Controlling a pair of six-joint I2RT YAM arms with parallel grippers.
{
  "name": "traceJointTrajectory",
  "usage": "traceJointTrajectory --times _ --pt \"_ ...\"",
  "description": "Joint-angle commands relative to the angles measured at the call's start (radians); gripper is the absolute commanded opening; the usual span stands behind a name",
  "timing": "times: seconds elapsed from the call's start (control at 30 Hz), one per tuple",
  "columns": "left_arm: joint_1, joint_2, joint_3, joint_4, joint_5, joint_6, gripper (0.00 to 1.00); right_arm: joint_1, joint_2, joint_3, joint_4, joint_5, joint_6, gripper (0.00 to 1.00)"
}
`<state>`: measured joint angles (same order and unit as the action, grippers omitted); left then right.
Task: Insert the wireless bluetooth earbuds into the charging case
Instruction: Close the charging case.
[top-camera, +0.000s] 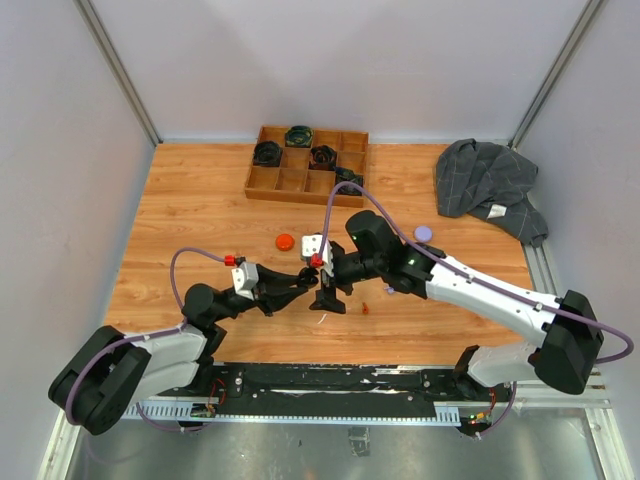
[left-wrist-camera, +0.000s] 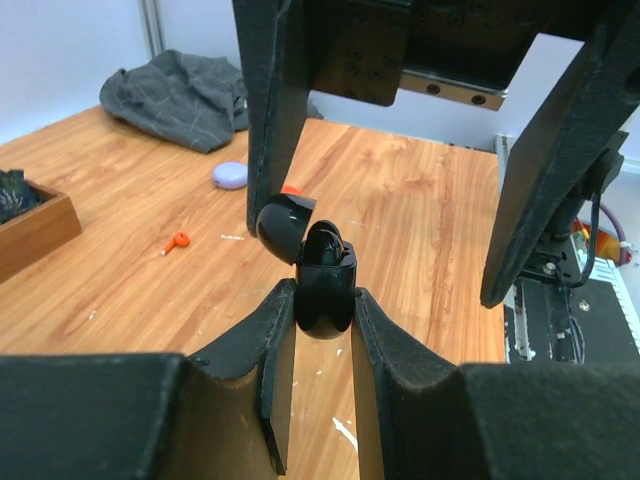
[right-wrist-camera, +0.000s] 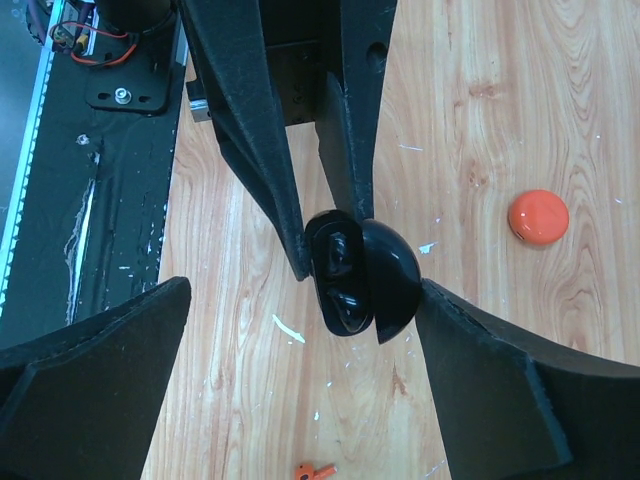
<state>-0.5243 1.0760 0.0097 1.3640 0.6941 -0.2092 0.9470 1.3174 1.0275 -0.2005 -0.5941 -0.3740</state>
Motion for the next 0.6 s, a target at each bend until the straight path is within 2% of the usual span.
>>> traceJointTrajectory --times 0.0,0.33,0.57 --pt "0.001 -0.010 0.034 -0.062 -0.065 0.028 0.00 -0.011 -0.021 0.026 -0.042 -0.014 -0.017 0.93" --pt "0.001 0.009 0.041 -0.080 -0.098 0.024 0.00 -0.022 -0.092 -0.028 -0.036 0.088 -0.002 0.93" --pt "0.001 0.031 0.075 -0.165 -0.209 -0.019 0.00 -0.027 -0.153 -0.117 0.058 0.306 0.070 0.95"
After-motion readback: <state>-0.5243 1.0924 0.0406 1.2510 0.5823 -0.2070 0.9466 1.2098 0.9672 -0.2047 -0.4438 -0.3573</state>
